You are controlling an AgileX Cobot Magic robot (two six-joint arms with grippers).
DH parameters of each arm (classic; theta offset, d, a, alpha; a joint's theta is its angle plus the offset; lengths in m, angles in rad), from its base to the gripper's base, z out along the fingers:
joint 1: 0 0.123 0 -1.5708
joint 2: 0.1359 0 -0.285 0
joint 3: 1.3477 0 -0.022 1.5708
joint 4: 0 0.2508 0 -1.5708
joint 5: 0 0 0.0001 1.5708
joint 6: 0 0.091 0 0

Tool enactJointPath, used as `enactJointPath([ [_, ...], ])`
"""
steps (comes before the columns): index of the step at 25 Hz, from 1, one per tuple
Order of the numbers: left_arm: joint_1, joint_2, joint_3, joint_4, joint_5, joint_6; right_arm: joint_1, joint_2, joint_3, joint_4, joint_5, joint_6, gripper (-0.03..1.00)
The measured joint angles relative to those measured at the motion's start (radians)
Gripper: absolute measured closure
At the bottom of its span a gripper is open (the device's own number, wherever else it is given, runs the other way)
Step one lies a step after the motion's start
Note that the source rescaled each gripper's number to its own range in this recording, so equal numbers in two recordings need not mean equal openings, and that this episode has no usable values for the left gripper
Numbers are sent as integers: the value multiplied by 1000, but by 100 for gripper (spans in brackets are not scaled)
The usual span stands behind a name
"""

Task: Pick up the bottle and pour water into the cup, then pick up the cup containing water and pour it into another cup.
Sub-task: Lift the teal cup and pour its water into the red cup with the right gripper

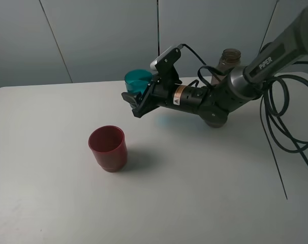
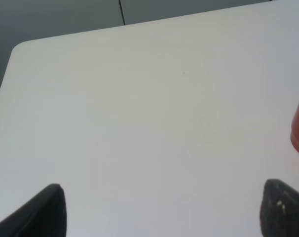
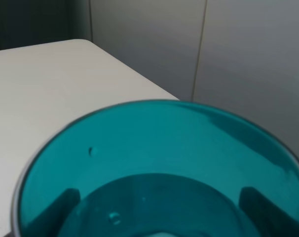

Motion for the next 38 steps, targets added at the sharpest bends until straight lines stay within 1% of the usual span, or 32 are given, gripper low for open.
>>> enactJointPath([
  [5, 0, 0, 0, 0, 0, 0, 0, -104, 77, -9, 52, 4, 91],
  [8, 0, 0, 0, 0, 0, 0, 0, -175, 103, -19, 113, 8, 91],
  [11, 0, 0, 0, 0, 0, 0, 0, -225, 109, -60, 177, 34, 91],
  [21, 0, 0, 0, 0, 0, 2, 0, -334, 173, -116, 200, 122, 91],
  [26, 0, 0, 0, 0, 0, 0, 14, -360, 173, -157, 212, 183, 91],
  [28, 0, 0, 0, 0, 0, 0, 31, -360, 173, -170, 233, 185, 91],
  [31, 0, 0, 0, 0, 0, 0, 46, -360, 173, -172, 267, 157, 91],
  [34, 0, 0, 0, 0, 0, 0, 48, -360, 173, -172, 277, 132, 91],
  [38, 0, 0, 0, 0, 0, 0, 49, -360, 173, -220, 279, 94, 91],
])
